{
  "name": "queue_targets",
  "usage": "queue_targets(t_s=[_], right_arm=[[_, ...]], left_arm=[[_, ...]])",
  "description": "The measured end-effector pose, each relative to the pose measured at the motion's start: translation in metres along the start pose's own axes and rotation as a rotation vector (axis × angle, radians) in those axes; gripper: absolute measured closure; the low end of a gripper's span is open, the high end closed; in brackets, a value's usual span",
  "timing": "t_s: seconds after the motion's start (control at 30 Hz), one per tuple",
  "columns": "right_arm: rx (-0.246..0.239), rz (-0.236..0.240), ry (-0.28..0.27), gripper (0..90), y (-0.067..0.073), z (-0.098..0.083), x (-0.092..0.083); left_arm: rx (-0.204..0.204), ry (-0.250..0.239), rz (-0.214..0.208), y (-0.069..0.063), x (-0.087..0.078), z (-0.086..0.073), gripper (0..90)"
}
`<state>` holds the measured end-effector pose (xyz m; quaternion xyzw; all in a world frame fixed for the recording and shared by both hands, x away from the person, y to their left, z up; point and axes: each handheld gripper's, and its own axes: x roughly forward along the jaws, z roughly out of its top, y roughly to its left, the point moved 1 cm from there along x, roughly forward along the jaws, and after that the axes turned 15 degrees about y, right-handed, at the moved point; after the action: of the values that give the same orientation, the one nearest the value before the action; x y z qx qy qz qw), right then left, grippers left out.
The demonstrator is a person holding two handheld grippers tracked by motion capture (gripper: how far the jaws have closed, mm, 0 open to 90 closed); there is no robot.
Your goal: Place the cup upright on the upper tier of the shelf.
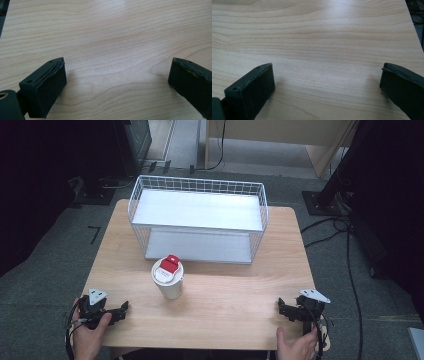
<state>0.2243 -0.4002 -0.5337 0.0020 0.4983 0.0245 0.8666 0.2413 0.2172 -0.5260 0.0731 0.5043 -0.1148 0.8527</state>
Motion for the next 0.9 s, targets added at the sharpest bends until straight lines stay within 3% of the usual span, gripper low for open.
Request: queue_targets(t_s=[0.13,0.23,0.33,0.5,0.9], right_arm=[[0.0,0.0,0.0,0.0,0.0,0.0,0.0],[0.001,0.0,0.0,0.0,0.0,0.0,0.0],[0.0,0.0,0.0,0.0,0.0,0.0,0.0],[0.001,0.0,0.0,0.0,0.0,0.0,0.0],[0.001,0.0,0.0,0.0,0.0,0.0,0.0]], left_arm=[[-0.006,-0.004,-0.006,0.0,-0.003,-0.001,2.0],[0.005,-0.047,-0.062,-0.003,-0.008,-0.001,2.0],[0.022,-0.067,-0.075,-0.008,-0.011,0.001,2.0],[0.053,-0.124,-0.167,-0.028,-0.016,0.009,2.0],[0.109,-0.182,-0.242,-0.063,-0.018,0.024,2.0]])
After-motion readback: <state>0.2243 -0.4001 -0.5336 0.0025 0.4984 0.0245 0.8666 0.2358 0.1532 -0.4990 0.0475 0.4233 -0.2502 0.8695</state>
